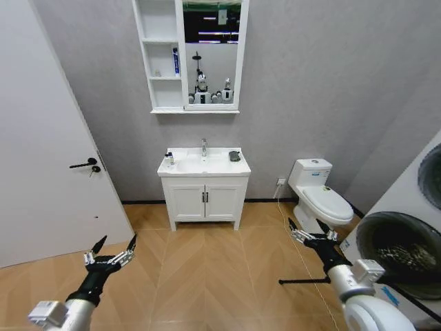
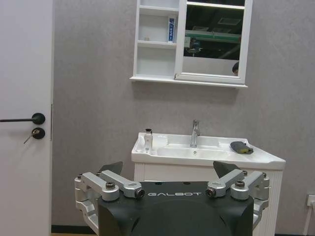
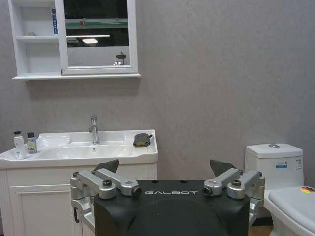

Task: Move facial cleanser and shampoo from washbasin to cabinet, then wipe washbasin with towel.

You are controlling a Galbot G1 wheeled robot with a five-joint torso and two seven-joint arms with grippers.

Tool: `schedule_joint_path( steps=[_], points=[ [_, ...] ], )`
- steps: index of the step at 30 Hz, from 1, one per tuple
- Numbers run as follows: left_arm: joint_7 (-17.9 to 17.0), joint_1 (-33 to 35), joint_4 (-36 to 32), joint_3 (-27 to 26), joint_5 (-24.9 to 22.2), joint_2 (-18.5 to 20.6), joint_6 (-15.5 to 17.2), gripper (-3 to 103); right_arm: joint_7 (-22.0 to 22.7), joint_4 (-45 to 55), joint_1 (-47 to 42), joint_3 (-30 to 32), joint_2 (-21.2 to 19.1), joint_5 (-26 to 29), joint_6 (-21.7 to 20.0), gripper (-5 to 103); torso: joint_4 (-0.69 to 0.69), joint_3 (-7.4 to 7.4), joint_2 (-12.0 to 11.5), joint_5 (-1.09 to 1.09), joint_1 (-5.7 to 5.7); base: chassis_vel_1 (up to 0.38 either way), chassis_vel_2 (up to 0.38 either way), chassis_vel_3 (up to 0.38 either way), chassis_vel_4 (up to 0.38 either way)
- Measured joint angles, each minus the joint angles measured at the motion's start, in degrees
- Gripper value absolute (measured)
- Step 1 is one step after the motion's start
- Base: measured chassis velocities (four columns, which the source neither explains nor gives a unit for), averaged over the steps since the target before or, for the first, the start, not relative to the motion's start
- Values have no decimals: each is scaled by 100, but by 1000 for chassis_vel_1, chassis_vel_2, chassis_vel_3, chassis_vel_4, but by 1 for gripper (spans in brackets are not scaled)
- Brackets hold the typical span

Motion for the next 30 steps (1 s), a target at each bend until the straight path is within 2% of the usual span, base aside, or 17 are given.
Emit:
schedule_joint_path(
  steps=[17, 30],
  points=[
    [-60, -56, 71, -21, -27, 40, 39, 100, 8, 33, 33, -35, 52, -74, -18, 100, 0, 0, 0, 0, 0, 0, 0, 0, 0],
    [-80, -168, 87, 16, -37, 143, 135, 100, 49, 151, 34, 37, 127, -148, -209, 100, 0, 0, 0, -1, 0, 0, 0, 0, 0]
  ],
)
